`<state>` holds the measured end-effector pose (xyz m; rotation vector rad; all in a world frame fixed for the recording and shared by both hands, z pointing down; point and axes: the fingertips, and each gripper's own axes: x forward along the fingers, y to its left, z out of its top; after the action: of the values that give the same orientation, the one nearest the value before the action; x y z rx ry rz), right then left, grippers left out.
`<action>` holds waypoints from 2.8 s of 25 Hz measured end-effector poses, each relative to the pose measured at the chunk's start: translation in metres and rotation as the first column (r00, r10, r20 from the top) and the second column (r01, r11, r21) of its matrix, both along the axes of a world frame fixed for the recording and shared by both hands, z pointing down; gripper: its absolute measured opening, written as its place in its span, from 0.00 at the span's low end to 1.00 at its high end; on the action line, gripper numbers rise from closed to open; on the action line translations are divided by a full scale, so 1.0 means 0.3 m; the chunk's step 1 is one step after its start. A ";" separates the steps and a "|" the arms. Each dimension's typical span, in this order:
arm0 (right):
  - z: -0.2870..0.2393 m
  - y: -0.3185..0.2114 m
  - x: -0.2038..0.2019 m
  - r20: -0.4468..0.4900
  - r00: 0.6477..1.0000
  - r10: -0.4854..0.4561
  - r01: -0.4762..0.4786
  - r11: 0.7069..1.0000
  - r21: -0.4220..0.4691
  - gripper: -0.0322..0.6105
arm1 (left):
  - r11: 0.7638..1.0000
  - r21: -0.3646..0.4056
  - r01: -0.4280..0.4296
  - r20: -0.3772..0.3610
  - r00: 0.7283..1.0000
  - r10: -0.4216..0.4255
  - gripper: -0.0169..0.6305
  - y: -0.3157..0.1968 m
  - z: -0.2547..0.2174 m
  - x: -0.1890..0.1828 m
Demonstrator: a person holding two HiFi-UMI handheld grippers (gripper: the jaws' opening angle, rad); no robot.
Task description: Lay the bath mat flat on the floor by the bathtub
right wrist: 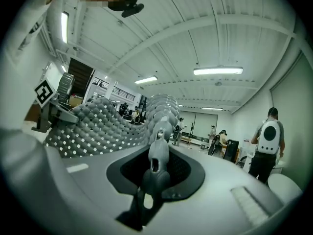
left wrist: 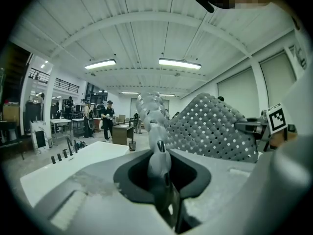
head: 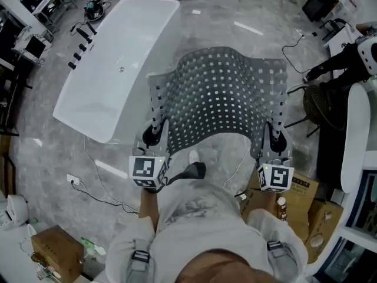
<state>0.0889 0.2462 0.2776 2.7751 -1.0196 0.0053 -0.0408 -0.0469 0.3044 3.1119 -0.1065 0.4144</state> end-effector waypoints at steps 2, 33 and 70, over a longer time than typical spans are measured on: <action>-0.002 -0.048 0.079 0.004 1.000 -0.011 0.011 1.000 -0.009 0.15 | 1.000 -0.009 0.011 0.006 1.000 -0.010 0.12 -0.041 0.008 0.070; 0.198 -0.603 1.089 0.103 0.863 -0.495 0.505 0.850 -0.152 0.15 | 0.891 -0.126 0.436 0.113 0.899 -0.424 0.12 -0.222 0.262 0.682; 0.082 -0.519 0.804 0.100 0.697 -0.710 0.698 0.641 -0.319 0.15 | 0.732 -0.296 0.614 0.116 0.784 -0.610 0.12 0.105 0.307 0.288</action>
<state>0.3300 0.0905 0.3022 1.9003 -1.8327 0.0203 0.0455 -0.0155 0.3964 2.5398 -0.9380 0.3735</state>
